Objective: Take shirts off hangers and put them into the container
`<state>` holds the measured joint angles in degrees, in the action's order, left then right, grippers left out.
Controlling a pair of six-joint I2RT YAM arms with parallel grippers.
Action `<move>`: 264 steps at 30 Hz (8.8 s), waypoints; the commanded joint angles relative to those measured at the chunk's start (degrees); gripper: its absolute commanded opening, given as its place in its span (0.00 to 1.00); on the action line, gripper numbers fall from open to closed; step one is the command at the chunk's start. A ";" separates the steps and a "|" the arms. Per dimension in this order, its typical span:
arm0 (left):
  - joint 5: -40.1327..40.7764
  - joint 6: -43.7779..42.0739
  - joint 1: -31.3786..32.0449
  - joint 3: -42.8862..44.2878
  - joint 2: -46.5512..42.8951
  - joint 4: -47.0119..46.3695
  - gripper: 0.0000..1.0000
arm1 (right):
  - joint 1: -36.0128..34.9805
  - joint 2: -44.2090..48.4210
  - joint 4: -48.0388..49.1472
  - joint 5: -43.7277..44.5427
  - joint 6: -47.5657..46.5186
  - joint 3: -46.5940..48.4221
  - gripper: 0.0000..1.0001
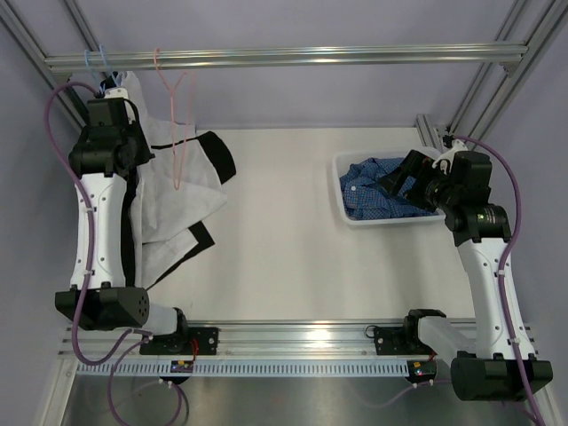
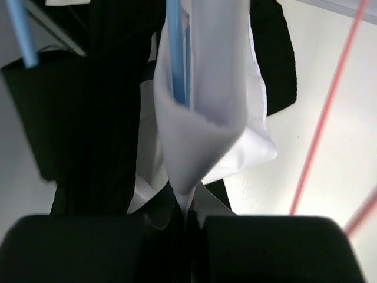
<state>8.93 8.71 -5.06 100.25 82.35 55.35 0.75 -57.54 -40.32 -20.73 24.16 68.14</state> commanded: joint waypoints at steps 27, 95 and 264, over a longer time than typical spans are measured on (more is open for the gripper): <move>-13.31 0.87 -0.04 -14.45 -31.36 -7.10 0.00 | -0.40 -5.04 2.78 -6.51 0.80 0.86 0.99; -27.56 3.24 46.46 -29.06 -19.33 -27.76 0.00 | -37.32 -24.63 12.28 9.39 -15.37 31.88 0.70; -6.83 2.89 44.35 -25.01 -35.50 0.89 0.00 | -42.68 -22.02 12.20 8.15 -13.79 26.52 0.99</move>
<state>-2.63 11.97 39.27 72.42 48.53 55.55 -41.39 -84.44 -26.09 -13.10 11.11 93.62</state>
